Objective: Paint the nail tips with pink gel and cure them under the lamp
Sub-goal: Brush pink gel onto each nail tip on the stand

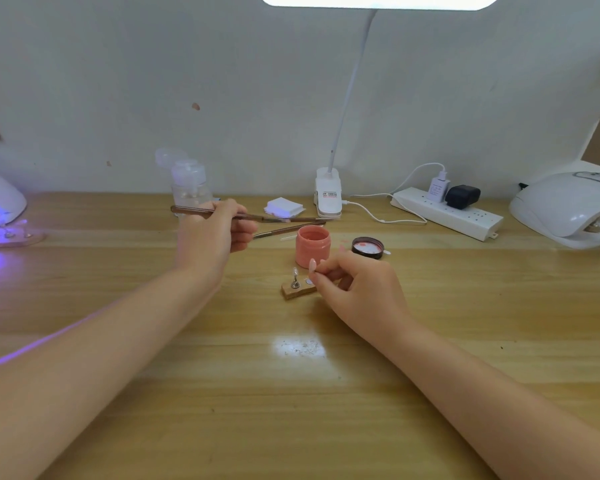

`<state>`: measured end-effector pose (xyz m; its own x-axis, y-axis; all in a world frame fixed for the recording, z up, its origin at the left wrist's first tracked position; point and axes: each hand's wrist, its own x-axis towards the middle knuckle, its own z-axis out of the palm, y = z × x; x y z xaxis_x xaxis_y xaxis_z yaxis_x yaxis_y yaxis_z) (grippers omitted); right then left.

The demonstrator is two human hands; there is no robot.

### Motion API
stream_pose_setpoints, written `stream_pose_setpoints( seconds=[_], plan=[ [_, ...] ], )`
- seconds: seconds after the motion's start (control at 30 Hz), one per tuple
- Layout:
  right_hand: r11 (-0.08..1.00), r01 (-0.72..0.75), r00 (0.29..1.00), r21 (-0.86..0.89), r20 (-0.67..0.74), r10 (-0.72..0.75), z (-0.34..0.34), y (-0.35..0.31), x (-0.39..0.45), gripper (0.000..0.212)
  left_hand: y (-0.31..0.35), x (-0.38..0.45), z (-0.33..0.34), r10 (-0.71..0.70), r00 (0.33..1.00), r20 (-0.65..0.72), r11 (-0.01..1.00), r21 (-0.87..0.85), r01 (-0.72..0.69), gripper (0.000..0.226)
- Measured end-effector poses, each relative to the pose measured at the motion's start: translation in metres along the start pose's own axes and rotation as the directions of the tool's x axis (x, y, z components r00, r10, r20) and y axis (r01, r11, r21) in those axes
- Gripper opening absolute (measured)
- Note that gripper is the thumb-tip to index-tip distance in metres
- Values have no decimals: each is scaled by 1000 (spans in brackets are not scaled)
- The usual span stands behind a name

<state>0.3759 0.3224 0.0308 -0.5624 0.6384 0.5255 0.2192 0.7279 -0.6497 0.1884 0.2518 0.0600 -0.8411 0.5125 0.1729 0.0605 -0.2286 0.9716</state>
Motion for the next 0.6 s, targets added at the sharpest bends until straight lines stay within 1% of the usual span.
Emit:
stream_pose_setpoints(
  seconds=[0.03, 0.1, 0.2, 0.23, 0.3, 0.43, 0.6],
  plan=[
    [1000, 4, 1000, -2, 3, -4, 0, 1, 0, 7, 2, -8, -3, 82, 996, 41, 996, -30, -80, 16],
    [1000, 9, 1000, -12, 1, -9, 1, 2, 0, 5, 5, -26, -9, 224, 964, 140, 974, -69, -216, 13],
    [999, 8, 1000, -35, -1, -8, 2, 4, 0, 5, 7, -54, -16, 313, 908, 279, 949, -52, -311, 7],
    [999, 7, 1000, -35, -5, -8, 2, 5, 1, 5, 6, -61, -18, 329, 889, 319, 940, -26, -339, 7],
    [999, 4, 1000, -37, -12, -4, 3, 8, 1, 5, 1, -72, -22, 338, 864, 372, 925, 36, -378, 13],
    [999, 10, 1000, -47, -22, -11, 5, 12, 3, 3, -8, -79, -29, 324, 840, 435, 900, 133, -416, 17],
    [999, -2, 999, -47, -39, 0, 5, 15, 4, 3, -10, -83, -31, 357, 789, 501, 829, 218, -514, 20]
  ],
)
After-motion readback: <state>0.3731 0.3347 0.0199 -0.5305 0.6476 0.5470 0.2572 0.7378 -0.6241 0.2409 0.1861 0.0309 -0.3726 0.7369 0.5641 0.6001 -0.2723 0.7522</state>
